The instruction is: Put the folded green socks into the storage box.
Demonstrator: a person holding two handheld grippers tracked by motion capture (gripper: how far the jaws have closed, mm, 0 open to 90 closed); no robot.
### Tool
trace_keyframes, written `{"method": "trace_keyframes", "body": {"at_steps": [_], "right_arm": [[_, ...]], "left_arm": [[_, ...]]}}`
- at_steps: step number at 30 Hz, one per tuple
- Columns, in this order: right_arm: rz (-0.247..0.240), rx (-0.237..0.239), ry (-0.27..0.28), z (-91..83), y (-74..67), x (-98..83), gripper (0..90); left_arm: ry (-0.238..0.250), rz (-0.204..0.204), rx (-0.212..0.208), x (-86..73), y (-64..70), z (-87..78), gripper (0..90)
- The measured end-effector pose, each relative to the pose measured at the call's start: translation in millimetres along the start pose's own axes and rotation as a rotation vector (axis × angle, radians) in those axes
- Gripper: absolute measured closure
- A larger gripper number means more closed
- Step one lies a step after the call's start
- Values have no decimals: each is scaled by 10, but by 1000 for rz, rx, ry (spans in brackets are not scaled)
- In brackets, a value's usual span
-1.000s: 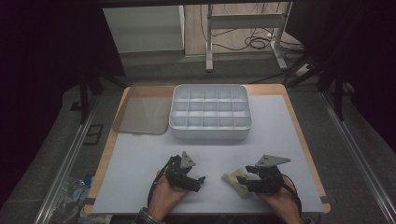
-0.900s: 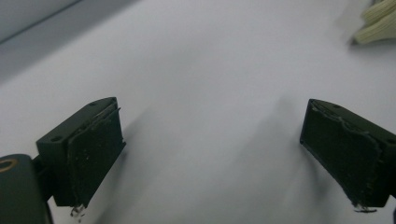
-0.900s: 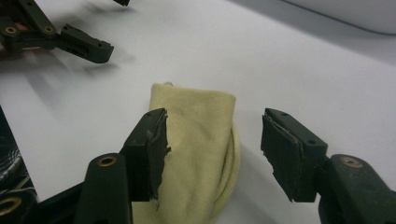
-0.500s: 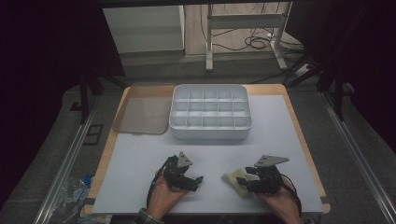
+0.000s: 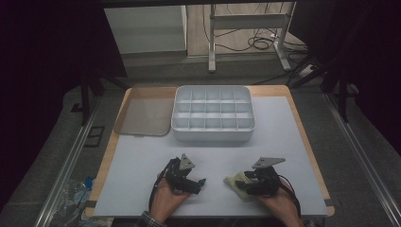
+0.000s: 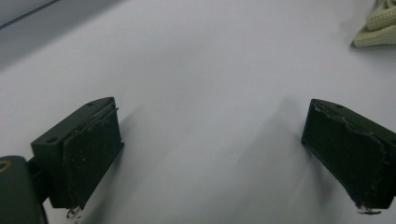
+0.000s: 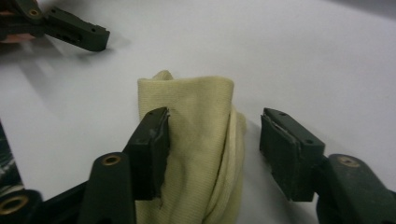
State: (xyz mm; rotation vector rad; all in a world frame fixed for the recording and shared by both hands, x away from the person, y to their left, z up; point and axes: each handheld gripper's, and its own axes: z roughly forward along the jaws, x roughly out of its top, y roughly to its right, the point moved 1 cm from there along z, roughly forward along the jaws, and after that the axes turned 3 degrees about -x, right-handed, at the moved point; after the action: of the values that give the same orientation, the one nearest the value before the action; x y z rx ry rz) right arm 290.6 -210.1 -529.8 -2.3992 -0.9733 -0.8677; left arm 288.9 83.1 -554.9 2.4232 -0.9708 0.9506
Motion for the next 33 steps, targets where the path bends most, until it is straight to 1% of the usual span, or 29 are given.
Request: {"method": "trace_keyframes", "body": {"at_steps": [4,10,13,16,20,23,28,33], "right_arm": [[21,22,-7,8,-1,-1,494],[60,63,-29,10,16,7,597],[89,99,-33,12,37,-2,655],[106,120,-28,13,51,-14,690],[87,106,-26,-5,19,-8,711],[85,114,-18,-21,19,-3,714],[82,117,19,-62,5,6,715],[67,96,58,-140,10,73,715]], "left_arm": [[0,0,1,-1,0,0,44],[0,0,1,-1,1,0,44],[0,0,1,-1,1,0,45],[1,0,0,-1,1,0,45],[1,0,0,-1,0,0,45],[1,0,0,-1,-1,0,45],[1,0,0,-1,-1,-1,45],[2,-1,1,-2,-1,-2,47]]}}
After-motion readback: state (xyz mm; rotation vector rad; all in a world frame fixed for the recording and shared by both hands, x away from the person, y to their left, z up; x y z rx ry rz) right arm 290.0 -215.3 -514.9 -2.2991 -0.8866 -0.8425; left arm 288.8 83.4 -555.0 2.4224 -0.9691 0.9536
